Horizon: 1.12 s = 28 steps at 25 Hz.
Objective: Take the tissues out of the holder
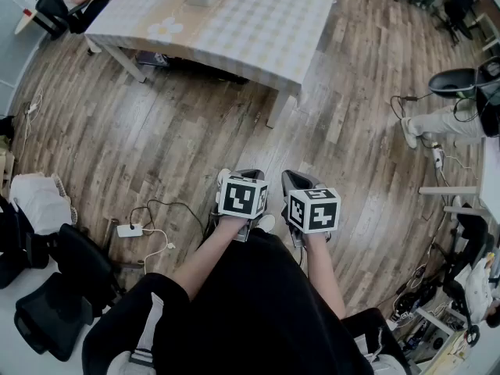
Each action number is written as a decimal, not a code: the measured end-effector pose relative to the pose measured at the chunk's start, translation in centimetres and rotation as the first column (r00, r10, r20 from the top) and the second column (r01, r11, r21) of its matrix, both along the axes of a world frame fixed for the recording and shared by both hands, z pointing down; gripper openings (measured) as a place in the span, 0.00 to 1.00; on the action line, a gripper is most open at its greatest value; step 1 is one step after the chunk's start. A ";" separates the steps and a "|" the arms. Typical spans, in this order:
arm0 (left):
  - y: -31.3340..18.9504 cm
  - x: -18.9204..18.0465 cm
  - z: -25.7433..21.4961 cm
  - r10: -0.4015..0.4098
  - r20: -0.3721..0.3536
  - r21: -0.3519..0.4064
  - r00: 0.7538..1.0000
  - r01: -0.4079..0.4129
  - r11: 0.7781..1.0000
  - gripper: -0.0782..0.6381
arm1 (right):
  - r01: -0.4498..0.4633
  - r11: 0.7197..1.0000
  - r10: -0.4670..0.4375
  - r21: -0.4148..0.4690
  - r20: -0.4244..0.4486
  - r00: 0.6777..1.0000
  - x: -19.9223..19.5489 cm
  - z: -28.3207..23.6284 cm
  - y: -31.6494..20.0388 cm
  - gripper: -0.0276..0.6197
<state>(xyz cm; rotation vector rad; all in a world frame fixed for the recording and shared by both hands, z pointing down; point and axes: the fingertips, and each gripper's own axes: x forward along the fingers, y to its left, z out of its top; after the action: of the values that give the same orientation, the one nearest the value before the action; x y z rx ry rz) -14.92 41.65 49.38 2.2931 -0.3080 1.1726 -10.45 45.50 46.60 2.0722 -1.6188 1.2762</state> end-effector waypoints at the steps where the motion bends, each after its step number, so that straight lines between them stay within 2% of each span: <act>1: 0.6 -0.5 0.2 0.005 0.007 0.000 1.000 -0.005 1.000 0.12 | 0.004 1.000 -0.004 -0.003 0.001 1.000 -0.5 0.2 0.5 0.06; 10: 4.8 -2.1 0.5 0.000 0.028 0.001 1.000 0.000 1.000 0.12 | 0.041 0.999 -0.041 -0.006 0.019 0.999 -2.4 1.0 4.0 0.06; 13: 5.1 -2.5 0.5 -0.003 0.038 0.005 0.999 0.003 1.000 0.12 | 0.038 0.999 -0.039 0.011 0.032 0.999 -2.5 1.0 4.1 0.06; 18: 4.8 -2.5 0.0 -0.005 0.030 0.010 1.000 0.005 1.000 0.12 | 0.041 0.995 -0.045 0.090 0.039 0.998 -2.6 -0.4 3.2 0.06; 28: 4.3 -1.1 0.0 0.000 0.007 0.015 1.000 -0.001 1.000 0.12 | 0.037 0.993 -0.037 0.108 -0.004 0.999 -0.7 -0.7 3.0 0.07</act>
<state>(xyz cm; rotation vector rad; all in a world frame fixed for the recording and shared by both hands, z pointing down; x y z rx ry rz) -16.02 45.95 49.33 2.3025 -0.3201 1.1830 -11.14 48.48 45.92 2.0937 -1.7540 1.1996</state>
